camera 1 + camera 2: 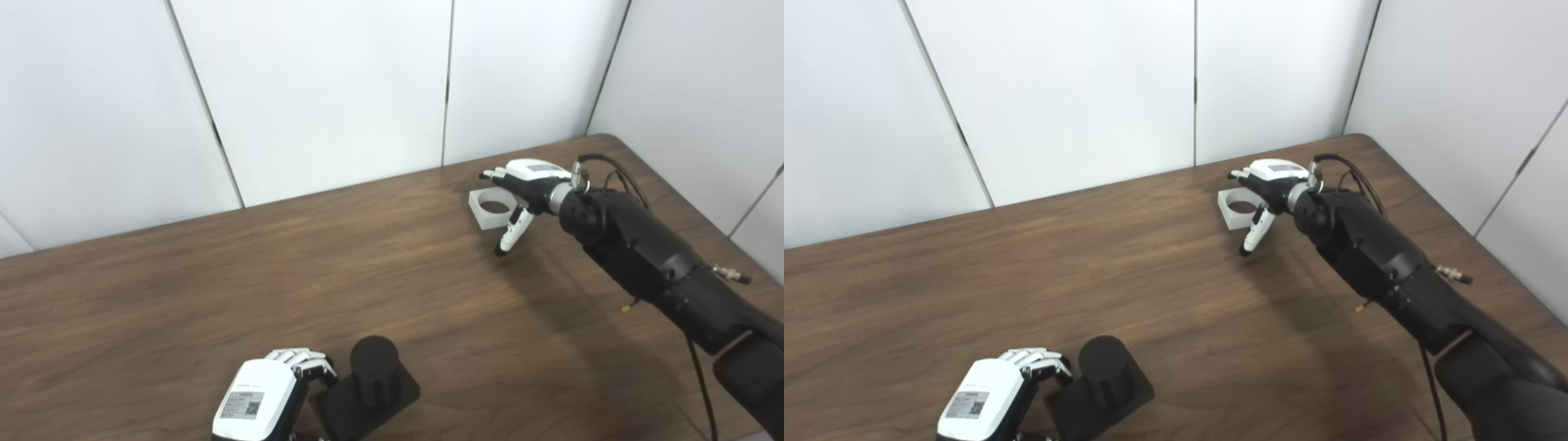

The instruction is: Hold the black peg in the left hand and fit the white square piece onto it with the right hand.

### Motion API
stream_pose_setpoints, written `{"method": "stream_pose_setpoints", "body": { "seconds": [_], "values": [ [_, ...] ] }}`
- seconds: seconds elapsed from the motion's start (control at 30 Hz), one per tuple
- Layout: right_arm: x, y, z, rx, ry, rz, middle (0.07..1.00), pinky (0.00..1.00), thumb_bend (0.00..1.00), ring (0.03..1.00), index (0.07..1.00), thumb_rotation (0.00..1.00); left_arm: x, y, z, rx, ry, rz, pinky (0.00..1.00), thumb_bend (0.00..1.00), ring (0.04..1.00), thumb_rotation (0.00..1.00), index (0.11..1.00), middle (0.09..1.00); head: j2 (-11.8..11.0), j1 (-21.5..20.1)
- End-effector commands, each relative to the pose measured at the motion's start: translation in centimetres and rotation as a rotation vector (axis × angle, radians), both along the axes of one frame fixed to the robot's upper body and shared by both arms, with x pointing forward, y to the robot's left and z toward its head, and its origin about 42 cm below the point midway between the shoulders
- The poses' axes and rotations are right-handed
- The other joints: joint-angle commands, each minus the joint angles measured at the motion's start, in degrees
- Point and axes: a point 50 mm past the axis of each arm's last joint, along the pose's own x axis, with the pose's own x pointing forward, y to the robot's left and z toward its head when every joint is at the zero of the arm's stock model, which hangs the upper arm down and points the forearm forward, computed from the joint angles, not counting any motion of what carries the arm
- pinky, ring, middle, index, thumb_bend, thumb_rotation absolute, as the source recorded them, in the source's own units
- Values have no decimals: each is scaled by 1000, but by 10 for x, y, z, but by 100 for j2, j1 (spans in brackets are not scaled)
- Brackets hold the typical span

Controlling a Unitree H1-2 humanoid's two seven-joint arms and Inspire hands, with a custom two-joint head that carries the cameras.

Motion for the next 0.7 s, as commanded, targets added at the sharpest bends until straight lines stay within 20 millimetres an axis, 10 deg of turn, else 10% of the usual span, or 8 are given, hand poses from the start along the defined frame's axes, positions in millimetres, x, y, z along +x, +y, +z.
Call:
{"method": "stream_pose_setpoints", "body": {
  "seconds": [0.0, 0.67],
  "values": [
    [18, 5, 29, -27, -87, 18, 1000, 997, 898, 1000, 973, 226, -5, 7, -22, 123, 100, 32, 775, 518, 765, 48, 488, 723, 4, -2],
    [43, 16, 23, -28, -63, -27, 972, 906, 875, 994, 940, 238, -9, 3, -17, 104, 95, 10, 763, 517, 761, 51, 489, 721, 129, 154]
  ]
}}
